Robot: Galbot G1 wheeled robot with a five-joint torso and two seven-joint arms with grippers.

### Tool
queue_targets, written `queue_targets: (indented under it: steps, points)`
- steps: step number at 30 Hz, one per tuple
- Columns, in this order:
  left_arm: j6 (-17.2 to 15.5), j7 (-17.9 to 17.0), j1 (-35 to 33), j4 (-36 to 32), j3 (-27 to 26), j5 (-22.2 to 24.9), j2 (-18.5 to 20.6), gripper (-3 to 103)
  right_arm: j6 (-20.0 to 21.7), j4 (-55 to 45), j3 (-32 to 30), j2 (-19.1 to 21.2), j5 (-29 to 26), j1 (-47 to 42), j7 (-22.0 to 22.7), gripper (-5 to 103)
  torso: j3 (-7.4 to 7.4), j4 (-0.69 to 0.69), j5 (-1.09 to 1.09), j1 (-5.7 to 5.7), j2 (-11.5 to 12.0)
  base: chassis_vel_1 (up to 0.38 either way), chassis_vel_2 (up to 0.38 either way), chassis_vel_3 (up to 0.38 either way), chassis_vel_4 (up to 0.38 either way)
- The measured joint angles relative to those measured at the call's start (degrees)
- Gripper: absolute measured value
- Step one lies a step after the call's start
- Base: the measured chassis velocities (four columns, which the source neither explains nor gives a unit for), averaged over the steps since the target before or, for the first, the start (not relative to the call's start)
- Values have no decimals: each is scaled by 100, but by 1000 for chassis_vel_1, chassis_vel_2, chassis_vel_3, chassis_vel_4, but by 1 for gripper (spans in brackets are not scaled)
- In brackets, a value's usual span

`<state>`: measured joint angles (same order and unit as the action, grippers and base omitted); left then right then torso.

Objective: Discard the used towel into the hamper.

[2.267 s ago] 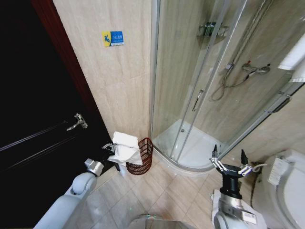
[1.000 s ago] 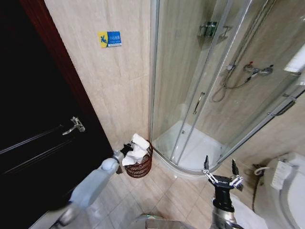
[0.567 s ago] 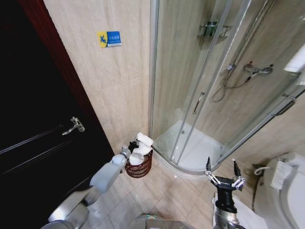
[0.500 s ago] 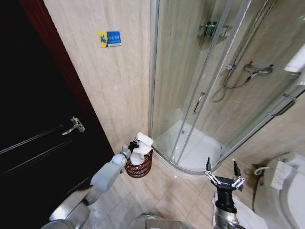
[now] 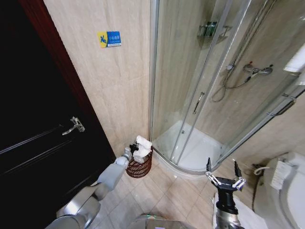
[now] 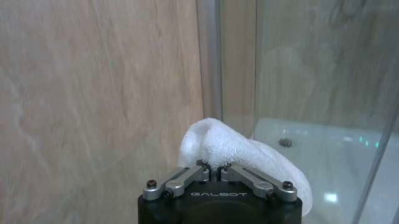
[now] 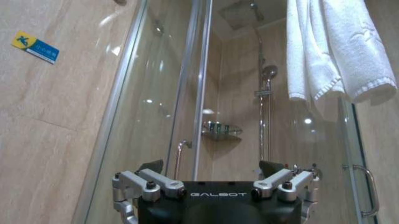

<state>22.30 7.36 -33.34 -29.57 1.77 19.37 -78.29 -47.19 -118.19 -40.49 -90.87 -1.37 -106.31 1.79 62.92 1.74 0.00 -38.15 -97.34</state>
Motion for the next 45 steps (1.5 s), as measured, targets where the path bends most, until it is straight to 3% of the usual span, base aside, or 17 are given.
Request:
queue_targets:
  steps: [13,22,27,45]
  points:
    - [205,-417,61,899,-151,-815,-545,4,5,83,37,-67,30,101,51,100,0,0,0,0,-1,0,0,0,0]
    - [63,-543,321,1475,-463,-1108,-785,4,6,122,2,0,19,172,62,100,0,0,1,0,-1,0,0,0,0]
    - [-159,-666,449,1619,-495,-1085,-862,4,6,174,16,1,13,233,108,100,0,-1,1,0,-1,0,0,0,0]
    - [-178,-669,410,1477,-492,-1016,-740,4,6,188,68,1,65,297,105,100,-1,0,0,2,-1,-7,7,6,-6]
